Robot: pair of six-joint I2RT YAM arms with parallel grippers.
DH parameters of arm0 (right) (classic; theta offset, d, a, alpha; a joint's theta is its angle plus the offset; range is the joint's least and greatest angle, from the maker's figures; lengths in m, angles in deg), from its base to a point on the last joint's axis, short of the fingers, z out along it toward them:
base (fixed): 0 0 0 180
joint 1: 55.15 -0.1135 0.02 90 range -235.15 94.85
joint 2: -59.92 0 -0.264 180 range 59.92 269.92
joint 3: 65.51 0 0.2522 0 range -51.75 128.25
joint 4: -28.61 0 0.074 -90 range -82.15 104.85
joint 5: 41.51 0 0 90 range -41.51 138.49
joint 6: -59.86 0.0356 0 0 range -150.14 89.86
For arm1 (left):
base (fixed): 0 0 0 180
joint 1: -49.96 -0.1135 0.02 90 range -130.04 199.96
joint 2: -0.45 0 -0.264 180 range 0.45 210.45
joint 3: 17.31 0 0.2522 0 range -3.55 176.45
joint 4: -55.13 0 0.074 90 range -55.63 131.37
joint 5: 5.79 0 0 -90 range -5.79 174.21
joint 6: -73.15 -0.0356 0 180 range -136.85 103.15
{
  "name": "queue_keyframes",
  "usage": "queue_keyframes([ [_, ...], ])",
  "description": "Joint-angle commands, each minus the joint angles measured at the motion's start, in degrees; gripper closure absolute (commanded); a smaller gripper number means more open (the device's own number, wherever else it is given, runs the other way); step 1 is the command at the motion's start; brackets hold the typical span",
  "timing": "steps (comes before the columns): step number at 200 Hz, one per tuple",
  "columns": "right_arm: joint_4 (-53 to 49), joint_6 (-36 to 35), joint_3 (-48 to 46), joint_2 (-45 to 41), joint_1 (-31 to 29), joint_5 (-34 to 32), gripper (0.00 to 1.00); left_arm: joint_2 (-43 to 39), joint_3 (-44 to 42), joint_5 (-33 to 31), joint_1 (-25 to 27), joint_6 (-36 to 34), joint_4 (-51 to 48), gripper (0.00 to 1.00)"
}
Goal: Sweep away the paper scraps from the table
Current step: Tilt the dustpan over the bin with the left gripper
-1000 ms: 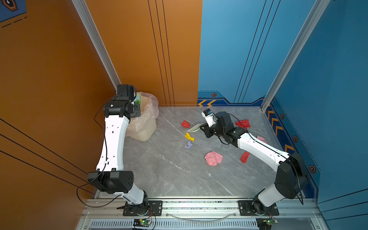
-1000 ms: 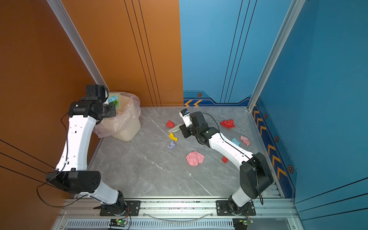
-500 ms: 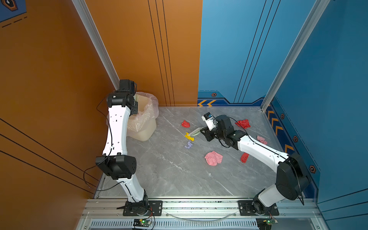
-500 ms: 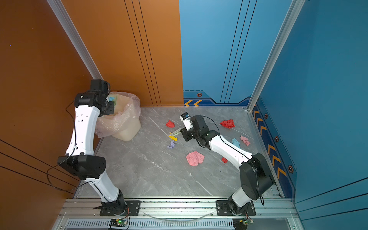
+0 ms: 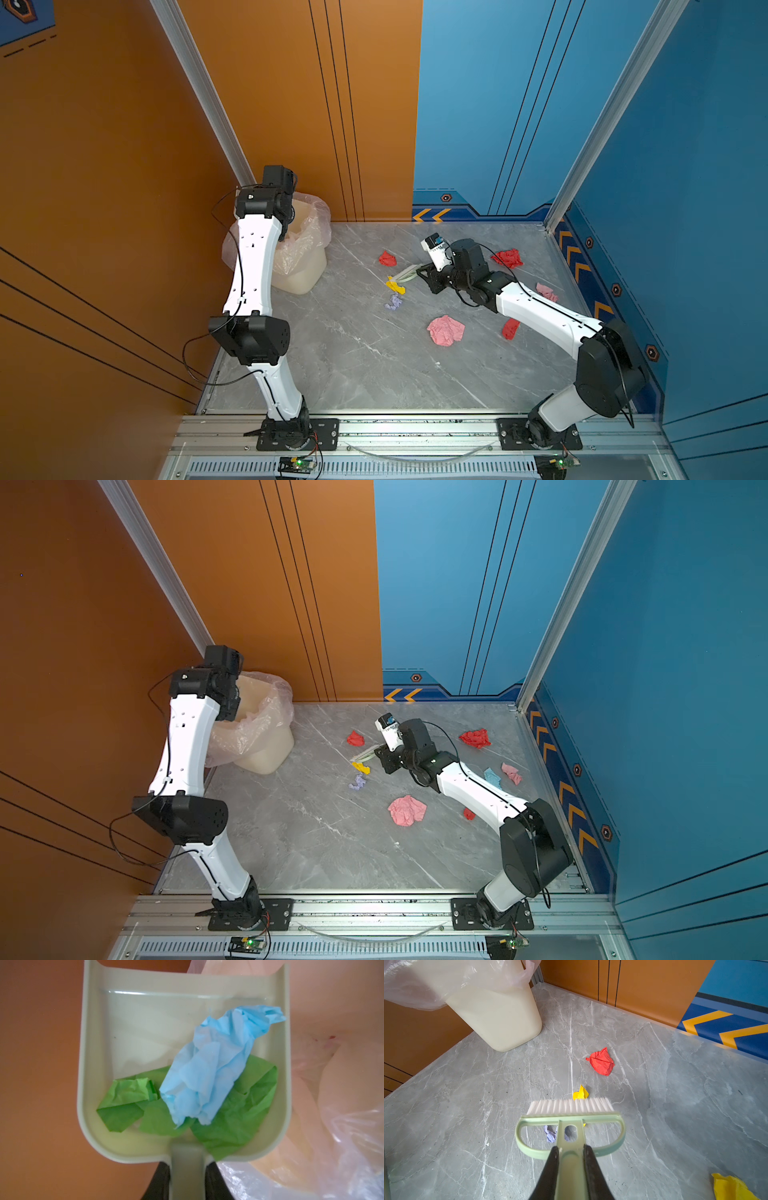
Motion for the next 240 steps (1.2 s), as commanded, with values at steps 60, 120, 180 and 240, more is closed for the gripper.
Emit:
queue_keyframes([
  [60,2.67,2.40,-1.24,0.05,0.41,1.37,1.00,-1.24,-0.72,-8.71,1.02,-4.61,-1.09,1.00],
  [120,2.98,2.58,-1.42,0.05,0.41,1.58,1.00,-2.22,-2.07,-11.47,1.80,-7.07,-1.00,1.00],
  [180,3.11,2.62,-1.68,0.14,0.39,1.52,1.00,-0.55,-1.40,-16.14,3.34,-10.90,-0.85,1.00],
  [240,3.72,2.68,-2.47,0.13,0.39,1.45,1.00,-0.01,-0.71,-19.02,3.97,-13.61,-0.83,1.00],
])
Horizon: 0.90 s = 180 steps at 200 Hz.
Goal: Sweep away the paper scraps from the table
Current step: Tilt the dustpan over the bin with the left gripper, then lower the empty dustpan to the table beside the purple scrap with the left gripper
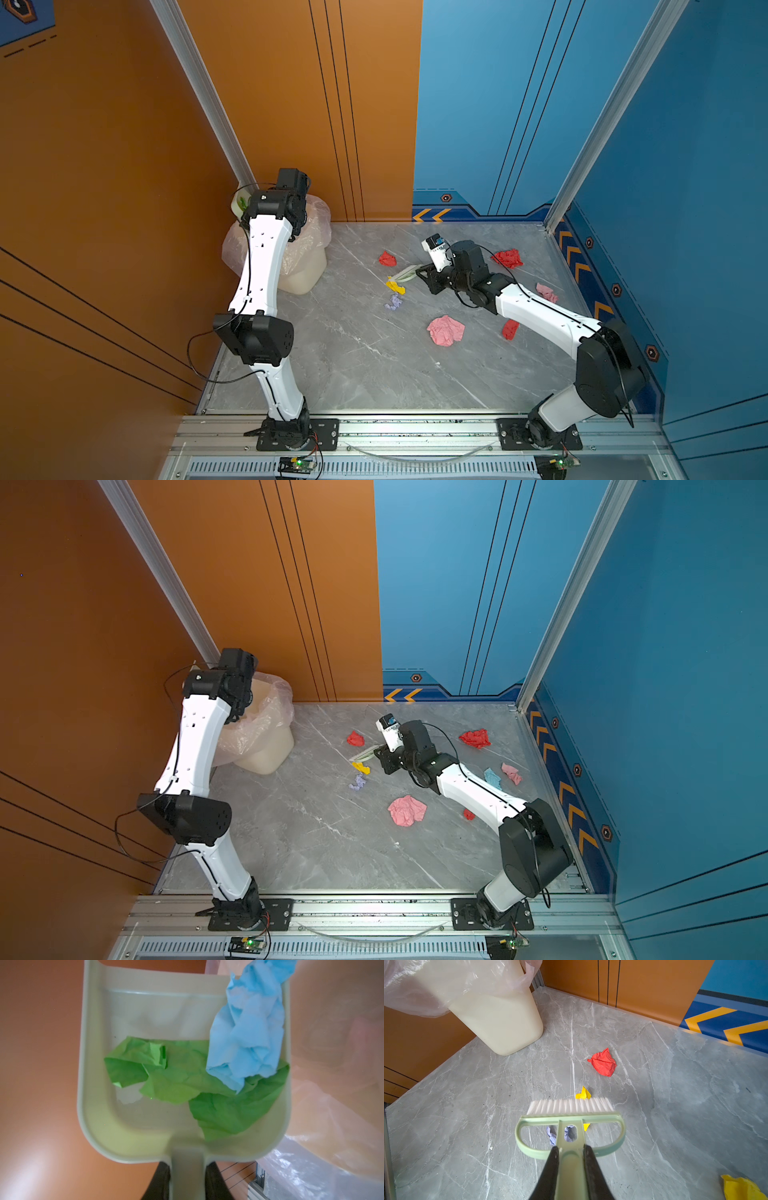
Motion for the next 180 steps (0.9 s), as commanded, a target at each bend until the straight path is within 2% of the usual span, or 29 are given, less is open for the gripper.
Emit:
queue_keyframes([
  [1,1.60,0.96,-0.96,0.13,0.41,1.02,1.00,0.19,1.02,-2.93,0.27,-1.84,-0.78,1.00],
  [46,2.04,1.01,-1.40,0.19,0.41,1.03,1.00,-0.47,-0.34,-6.21,0.36,-5.51,-0.74,1.00],
  [84,2.13,0.96,-1.67,0.09,0.41,0.93,1.00,-1.05,-1.88,-5.29,0.49,-8.57,-0.61,1.00],
  [129,2.00,0.74,-1.77,0.04,0.37,0.93,1.00,-0.84,0.36,-4.12,0.13,-5.97,-0.60,1.00],
  [159,1.88,0.70,-1.96,-0.36,0.37,0.68,1.00,-1.35,3.51,-0.70,-0.10,-3.24,-0.62,1.00],
  [180,1.69,0.74,-2.06,-0.65,0.37,0.59,1.00,-2.68,5.23,4.09,-0.20,-0.67,-0.74,1.00],
])
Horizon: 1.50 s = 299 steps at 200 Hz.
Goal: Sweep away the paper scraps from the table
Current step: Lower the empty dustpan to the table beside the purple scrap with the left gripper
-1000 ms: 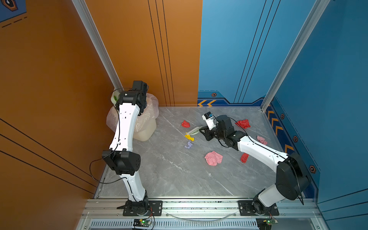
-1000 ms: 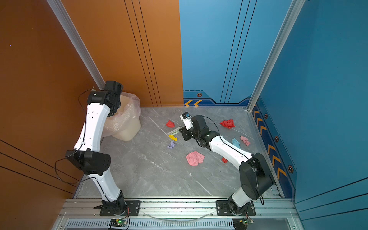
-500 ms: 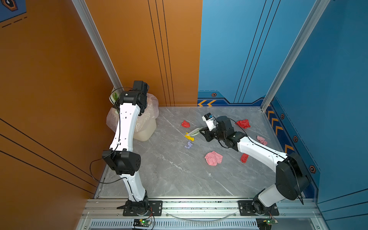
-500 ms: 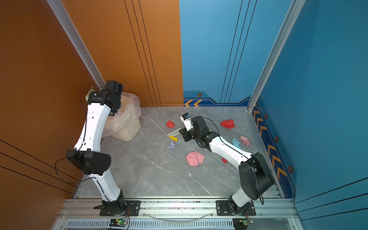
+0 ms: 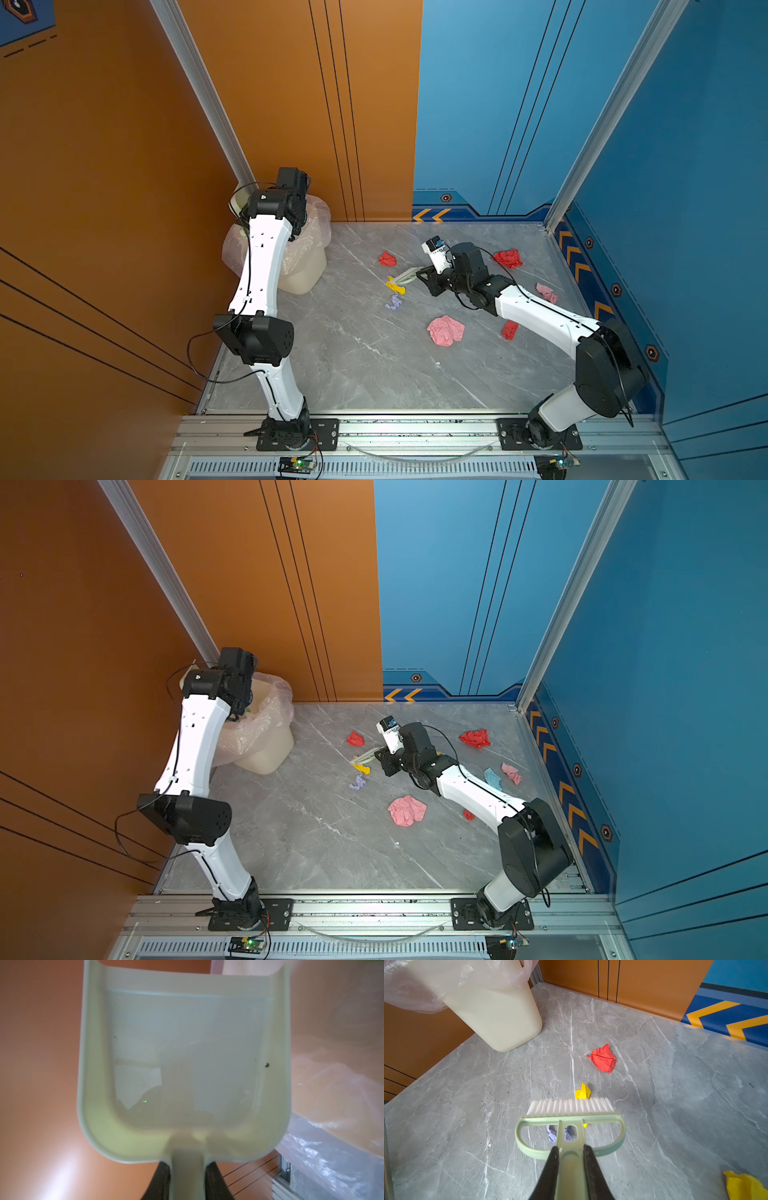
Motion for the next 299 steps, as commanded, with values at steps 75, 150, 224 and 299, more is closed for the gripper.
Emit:
queue_keyframes([
  [75,1.17,1.20,-1.77,-1.88,0.19,0.44,1.00,-6.12,0.18,8.18,-0.73,4.06,-0.63,1.00],
  [150,-0.23,0.85,-1.82,-2.84,0.15,-1.24,1.00,-12.15,0.00,27.79,-0.39,12.74,-0.19,1.00],
  [224,-3.41,0.54,-0.12,-3.04,0.10,-3.94,1.00,-27.18,-20.41,52.69,1.45,24.10,15.42,1.00],
  [299,-7.87,0.38,0.37,-3.28,-0.93,-7.61,1.00,-40.40,-45.10,59.29,4.45,32.76,27.66,1.00],
])
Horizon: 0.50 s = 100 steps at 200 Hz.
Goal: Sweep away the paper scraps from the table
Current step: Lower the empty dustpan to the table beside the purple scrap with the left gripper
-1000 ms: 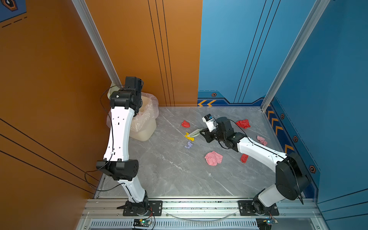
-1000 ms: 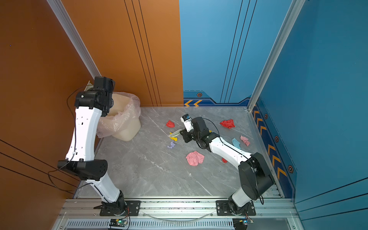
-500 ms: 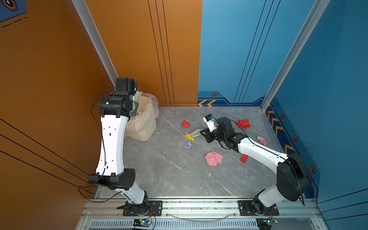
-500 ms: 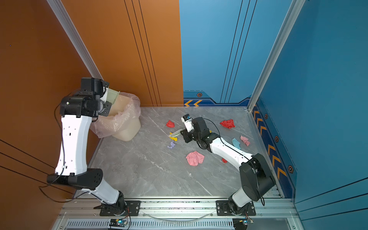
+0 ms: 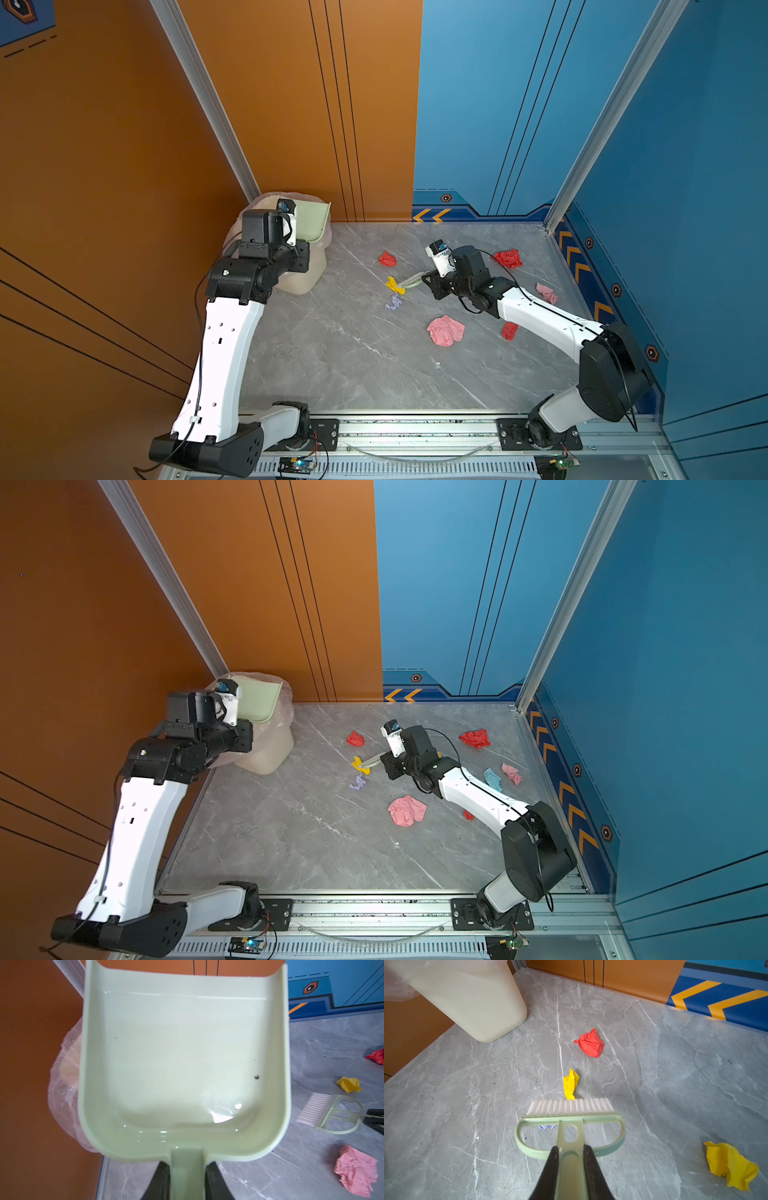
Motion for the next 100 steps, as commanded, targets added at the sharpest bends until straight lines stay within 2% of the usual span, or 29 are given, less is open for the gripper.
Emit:
queue_keyframes([
  [1,-3.38,-0.09,1.46,-1.89,-0.72,-2.83,1.00,-1.87,-4.66,4.09,1.43,4.29,5.09,1.00],
  [47,-4.63,0.54,1.29,-1.59,-1.79,-5.88,1.00,-5.56,-17.79,6.36,5.14,10.08,12.36,1.00],
  [100,-4.74,1.00,2.57,-0.56,-3.53,-7.43,1.00,-5.80,-25.80,5.41,9.61,12.58,14.10,1.00],
])
